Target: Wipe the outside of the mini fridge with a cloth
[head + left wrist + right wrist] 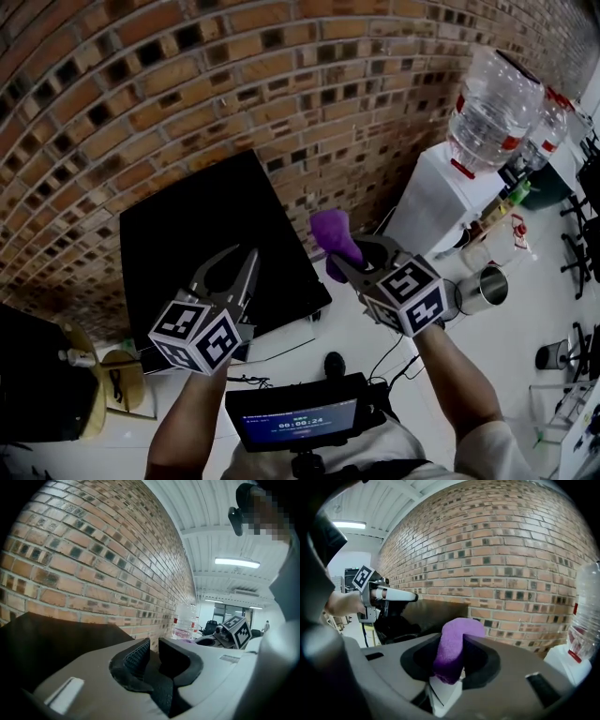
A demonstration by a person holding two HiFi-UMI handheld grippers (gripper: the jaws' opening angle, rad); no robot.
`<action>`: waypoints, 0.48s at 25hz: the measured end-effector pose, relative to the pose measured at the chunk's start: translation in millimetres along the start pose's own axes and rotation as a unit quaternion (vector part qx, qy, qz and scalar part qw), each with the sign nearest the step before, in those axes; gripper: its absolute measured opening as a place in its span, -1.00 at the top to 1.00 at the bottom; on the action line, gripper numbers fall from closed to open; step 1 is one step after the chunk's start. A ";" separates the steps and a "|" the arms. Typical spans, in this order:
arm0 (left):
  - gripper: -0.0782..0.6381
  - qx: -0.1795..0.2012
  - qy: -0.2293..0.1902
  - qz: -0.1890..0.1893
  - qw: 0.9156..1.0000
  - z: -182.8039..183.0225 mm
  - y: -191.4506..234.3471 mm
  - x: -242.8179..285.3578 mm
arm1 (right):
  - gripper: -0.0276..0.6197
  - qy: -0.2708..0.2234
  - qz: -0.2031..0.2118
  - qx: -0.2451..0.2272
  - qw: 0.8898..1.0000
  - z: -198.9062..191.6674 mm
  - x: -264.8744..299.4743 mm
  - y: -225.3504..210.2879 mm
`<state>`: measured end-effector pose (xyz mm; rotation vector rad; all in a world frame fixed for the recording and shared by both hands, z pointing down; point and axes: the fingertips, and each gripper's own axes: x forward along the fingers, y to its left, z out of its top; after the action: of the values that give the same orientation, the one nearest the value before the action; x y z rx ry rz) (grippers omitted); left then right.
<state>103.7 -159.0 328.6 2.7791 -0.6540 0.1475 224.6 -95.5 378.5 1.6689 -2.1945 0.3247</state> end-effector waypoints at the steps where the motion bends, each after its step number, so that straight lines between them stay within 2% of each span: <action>1: 0.61 0.006 0.002 0.002 1.000 1.4 2.3 4.8 | 0.54 -0.002 0.001 0.002 1.000 0.3 5.4 -5.8; 8: 0.61 0.053 0.028 0.043 0.997 13.4 35.0 36.9 | 0.54 -0.033 0.027 0.035 0.998 21.0 55.0 -40.3; 12: 0.61 0.064 0.052 0.059 0.995 10.1 52.4 54.1 | 0.54 -0.051 0.048 0.066 0.995 37.7 87.4 -53.0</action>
<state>128.7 -229.7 340.7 2.8303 -0.8099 0.3676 249.4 -201.5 379.0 1.6839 -2.3805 0.4271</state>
